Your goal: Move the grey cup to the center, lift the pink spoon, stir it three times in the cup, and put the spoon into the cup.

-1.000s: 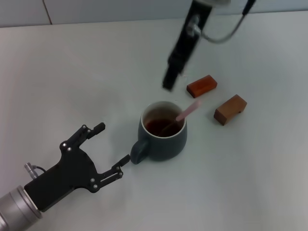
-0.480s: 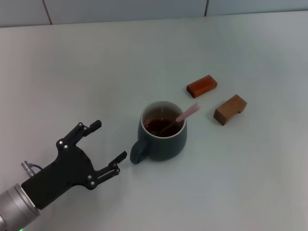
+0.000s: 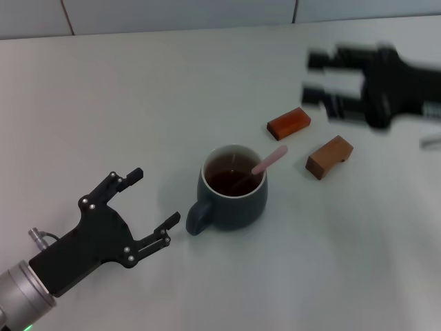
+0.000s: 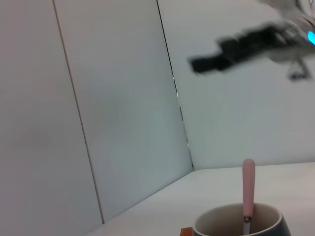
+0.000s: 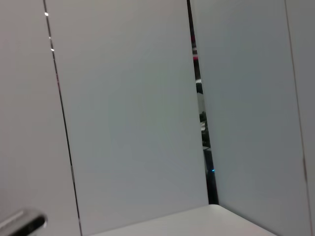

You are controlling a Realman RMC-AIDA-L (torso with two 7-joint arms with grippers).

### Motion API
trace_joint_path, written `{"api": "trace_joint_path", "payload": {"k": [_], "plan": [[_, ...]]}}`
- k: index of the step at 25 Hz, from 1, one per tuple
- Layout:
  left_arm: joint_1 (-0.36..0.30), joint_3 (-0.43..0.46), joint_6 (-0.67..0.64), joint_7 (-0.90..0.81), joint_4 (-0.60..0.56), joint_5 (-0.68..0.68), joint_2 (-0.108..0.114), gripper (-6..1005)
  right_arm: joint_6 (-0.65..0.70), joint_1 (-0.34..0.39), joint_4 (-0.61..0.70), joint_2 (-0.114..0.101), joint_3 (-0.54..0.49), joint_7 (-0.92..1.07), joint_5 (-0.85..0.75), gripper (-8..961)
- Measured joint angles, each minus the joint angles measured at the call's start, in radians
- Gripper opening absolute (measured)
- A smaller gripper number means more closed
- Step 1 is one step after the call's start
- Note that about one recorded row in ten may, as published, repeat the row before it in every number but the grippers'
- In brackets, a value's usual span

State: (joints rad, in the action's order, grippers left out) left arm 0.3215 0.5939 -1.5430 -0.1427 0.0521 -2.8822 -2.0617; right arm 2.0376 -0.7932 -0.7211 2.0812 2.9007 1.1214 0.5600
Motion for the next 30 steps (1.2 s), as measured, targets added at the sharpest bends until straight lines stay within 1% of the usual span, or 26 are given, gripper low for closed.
{"api": "trace_joint_path", "payload": {"k": [1, 2, 6, 8, 10, 11, 12, 15, 16, 17, 18, 21, 23, 30], "plan": [[-0.001, 0.0, 0.0, 0.0, 0.0, 0.0, 0.0, 857, -0.028, 0.08, 0.061, 0.002, 0.0, -0.121, -0.003, 587], [-0.002, 0.0, 0.0, 0.0, 0.0, 0.0, 0.0, 857, -0.028, 0.08, 0.061, 0.002, 0.0, -0.121, -0.003, 593], [-0.007, -0.006, 0.0, -0.015, 0.001, -0.006, 0.0, 857, -0.127, 0.221, 0.211, 0.006, -0.002, -0.355, -0.014, 613], [-0.007, -0.008, 0.004, -0.023, 0.001, -0.006, -0.001, 857, -0.17, 0.268, 0.273, 0.005, -0.012, -0.437, -0.032, 624], [-0.005, -0.011, 0.013, -0.043, 0.0, -0.006, -0.003, 857, -0.23, 0.306, 0.338, 0.003, -0.037, -0.492, -0.049, 634], [-0.005, -0.014, 0.014, -0.049, 0.001, -0.007, -0.004, 857, -0.297, 0.326, 0.389, 0.002, -0.067, -0.523, -0.07, 640], [-0.005, -0.016, 0.016, -0.054, 0.001, -0.007, -0.004, 857, -0.297, 0.326, 0.389, 0.002, -0.067, -0.523, -0.07, 645], [-0.004, -0.041, 0.023, -0.067, 0.001, -0.007, -0.005, 857, -0.404, 0.335, 0.457, 0.001, -0.118, -0.573, -0.133, 660], [-0.001, -0.051, 0.029, -0.072, 0.0, -0.007, -0.005, 857, -0.479, 0.335, 0.501, 0.001, -0.129, -0.595, -0.175, 666], [0.002, -0.062, 0.04, -0.075, 0.0, -0.007, -0.005, 857, -0.479, 0.335, 0.501, 0.001, -0.129, -0.595, -0.175, 671], [0.004, -0.07, 0.053, -0.076, 0.001, -0.007, -0.005, 857, -0.51, 0.335, 0.521, 0.001, -0.13, -0.603, -0.189, 676], [0.006, -0.084, 0.084, -0.073, 0.009, -0.006, -0.006, 857, -0.563, 0.335, 0.568, 0.001, -0.125, -0.616, -0.205, 740], [0.007, -0.085, 0.086, -0.072, 0.01, -0.006, -0.006, 857, -0.563, 0.335, 0.572, 0.002, -0.126, -0.616, -0.207, 783], [0.007, -0.09, 0.087, -0.07, 0.011, -0.006, -0.006, 857, -0.558, 0.339, 0.579, 0.002, -0.129, -0.615, -0.211, 783]]}}
